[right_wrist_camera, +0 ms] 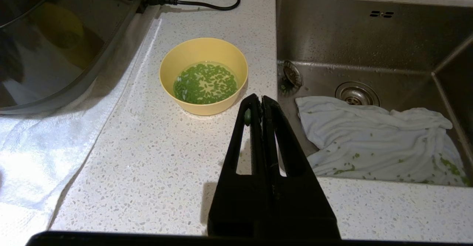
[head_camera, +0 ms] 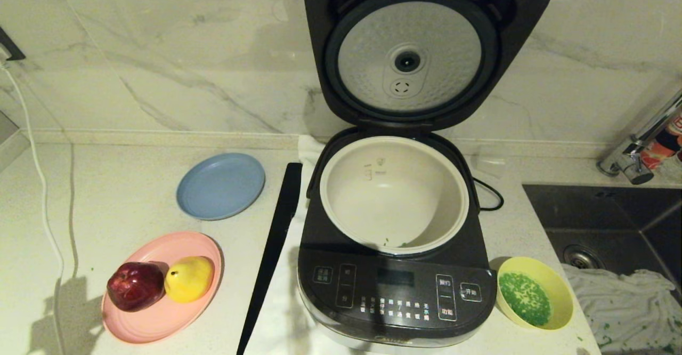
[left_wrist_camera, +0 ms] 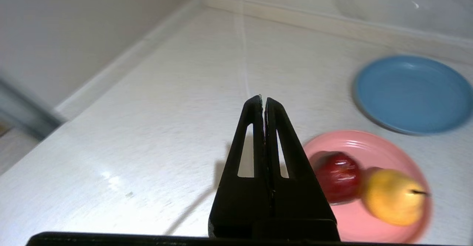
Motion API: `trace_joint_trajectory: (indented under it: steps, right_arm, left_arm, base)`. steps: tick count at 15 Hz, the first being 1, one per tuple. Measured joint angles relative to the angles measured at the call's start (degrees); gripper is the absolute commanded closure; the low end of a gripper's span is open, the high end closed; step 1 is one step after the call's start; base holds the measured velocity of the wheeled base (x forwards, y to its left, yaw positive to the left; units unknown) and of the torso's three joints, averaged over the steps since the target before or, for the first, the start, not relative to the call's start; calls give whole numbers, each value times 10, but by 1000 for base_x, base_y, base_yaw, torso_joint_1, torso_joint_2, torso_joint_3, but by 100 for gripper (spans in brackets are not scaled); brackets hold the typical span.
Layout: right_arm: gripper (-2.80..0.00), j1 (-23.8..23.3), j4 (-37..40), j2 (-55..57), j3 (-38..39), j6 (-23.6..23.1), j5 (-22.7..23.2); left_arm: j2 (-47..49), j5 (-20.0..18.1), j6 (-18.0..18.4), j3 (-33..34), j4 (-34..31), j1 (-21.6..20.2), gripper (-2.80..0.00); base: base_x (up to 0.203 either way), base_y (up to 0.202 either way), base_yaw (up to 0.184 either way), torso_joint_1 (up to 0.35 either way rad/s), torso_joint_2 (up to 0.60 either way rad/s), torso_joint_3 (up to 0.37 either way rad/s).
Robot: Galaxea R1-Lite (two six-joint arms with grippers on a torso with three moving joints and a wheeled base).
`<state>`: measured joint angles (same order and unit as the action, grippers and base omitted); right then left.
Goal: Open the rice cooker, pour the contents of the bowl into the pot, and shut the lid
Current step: Turn on the tap
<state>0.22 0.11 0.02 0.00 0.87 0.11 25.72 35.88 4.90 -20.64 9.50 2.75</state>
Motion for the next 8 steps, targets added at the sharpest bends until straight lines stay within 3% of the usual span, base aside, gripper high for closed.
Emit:
trace_joint_trajectory:
  steps: [1, 5, 7, 8]
  right_arm:
    - [0, 0, 0, 0, 0, 0, 0]
    - [0, 0, 0, 0, 0, 0, 0]
    - [0, 0, 0, 0, 0, 0, 0]
    - [0, 0, 1, 0, 0, 0, 0]
  left_arm:
    - [-35, -21, 3, 17, -7, -11, 0]
    - [-172, -204, 12, 87, -89, -27, 0]
    - [-220, -279, 17, 133, -133, -29, 0]
    - [-233, -302, 16, 157, -122, -29, 0]
  base:
    - [0, 0, 0, 0, 0, 0]
    - [0, 0, 0, 0, 0, 0]
    - [0, 0, 0, 0, 0, 0]
    - [0, 0, 0, 0, 0, 0]
